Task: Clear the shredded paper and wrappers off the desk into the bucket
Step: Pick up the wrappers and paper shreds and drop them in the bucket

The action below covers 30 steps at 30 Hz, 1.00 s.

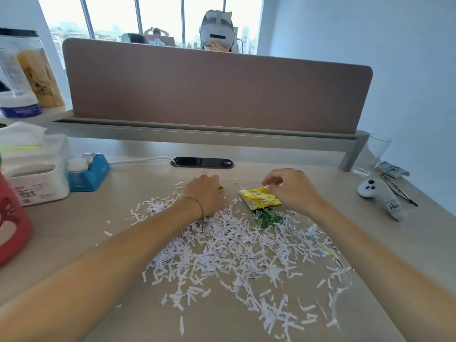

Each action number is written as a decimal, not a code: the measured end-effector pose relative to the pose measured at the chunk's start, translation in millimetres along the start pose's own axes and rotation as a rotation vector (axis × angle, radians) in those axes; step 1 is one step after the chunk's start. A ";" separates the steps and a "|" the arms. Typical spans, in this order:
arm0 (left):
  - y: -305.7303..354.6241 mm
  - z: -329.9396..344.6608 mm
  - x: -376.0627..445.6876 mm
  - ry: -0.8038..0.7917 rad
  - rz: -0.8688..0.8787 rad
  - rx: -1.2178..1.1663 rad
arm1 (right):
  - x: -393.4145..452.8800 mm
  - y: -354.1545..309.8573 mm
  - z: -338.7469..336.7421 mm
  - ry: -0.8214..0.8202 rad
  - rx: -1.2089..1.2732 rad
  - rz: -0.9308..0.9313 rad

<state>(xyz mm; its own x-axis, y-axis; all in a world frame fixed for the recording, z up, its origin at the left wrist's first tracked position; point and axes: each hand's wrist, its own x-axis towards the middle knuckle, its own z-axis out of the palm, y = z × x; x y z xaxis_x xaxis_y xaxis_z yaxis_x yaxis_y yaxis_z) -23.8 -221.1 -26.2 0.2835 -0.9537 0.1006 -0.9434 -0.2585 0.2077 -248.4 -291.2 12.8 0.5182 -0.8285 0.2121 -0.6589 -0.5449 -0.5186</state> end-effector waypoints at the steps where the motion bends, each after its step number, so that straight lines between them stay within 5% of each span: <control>1: -2.5 -1.1 -0.6 0.031 -0.005 -0.064 | -0.3 1.2 1.5 -0.014 -0.006 0.011; 7: -3.7 -18.6 -22.8 0.165 -0.060 -0.623 | 0.5 1.1 13.1 -0.217 -0.119 -0.011; 13: -6.1 -24.8 -34.3 0.005 -0.345 -1.262 | 4.6 3.4 34.8 -0.231 -0.175 -0.017; 24: -19.6 -17.5 -39.7 0.007 -0.402 -1.397 | 4.2 -1.1 37.4 0.151 -0.055 -0.061; 30: -28.4 -33.8 -45.1 0.068 -0.404 -1.388 | -2.8 -46.2 27.4 0.230 0.018 -0.168</control>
<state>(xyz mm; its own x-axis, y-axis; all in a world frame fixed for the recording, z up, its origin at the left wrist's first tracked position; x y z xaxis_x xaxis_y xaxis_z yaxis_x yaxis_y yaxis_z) -4.0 -165.6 -3.8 0.5296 -0.8339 -0.1555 0.1151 -0.1110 0.9871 -204.5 -260.2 13.5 0.4809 -0.7355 0.4773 -0.5634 -0.6763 -0.4745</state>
